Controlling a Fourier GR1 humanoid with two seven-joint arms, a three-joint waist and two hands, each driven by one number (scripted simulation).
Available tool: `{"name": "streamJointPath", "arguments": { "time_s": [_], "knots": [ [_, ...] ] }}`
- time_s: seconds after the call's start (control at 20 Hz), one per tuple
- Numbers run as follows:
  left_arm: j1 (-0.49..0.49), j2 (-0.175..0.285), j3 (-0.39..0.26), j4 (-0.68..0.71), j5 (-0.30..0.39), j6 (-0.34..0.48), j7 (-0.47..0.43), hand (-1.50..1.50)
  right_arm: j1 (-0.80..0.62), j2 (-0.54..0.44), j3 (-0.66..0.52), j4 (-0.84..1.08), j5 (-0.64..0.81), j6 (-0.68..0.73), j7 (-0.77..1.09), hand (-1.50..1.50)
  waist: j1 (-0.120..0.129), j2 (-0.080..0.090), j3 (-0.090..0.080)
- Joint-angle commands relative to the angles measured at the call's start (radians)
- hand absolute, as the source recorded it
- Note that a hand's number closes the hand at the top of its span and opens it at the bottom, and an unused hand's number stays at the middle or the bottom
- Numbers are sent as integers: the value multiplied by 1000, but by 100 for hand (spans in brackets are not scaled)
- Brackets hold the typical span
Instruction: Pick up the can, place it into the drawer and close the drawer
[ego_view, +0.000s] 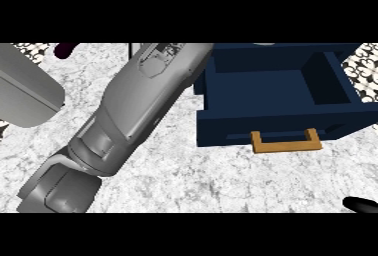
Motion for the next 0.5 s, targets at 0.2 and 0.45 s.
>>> {"name": "streamJointPath", "arguments": {
  "time_s": [0.2, 0.45],
  "knots": [
    [-64, 0, -111, 133, 103, 55, -58, 150, -51, -1, 28, 24, 25, -16, 10, -150, -26, 6, 1],
    [-153, 0, -105, 230, 108, 108, -50, 150, -56, -29, 8, -10, -33, 4, 57, -150, -48, 11, 2]
  ]
}}
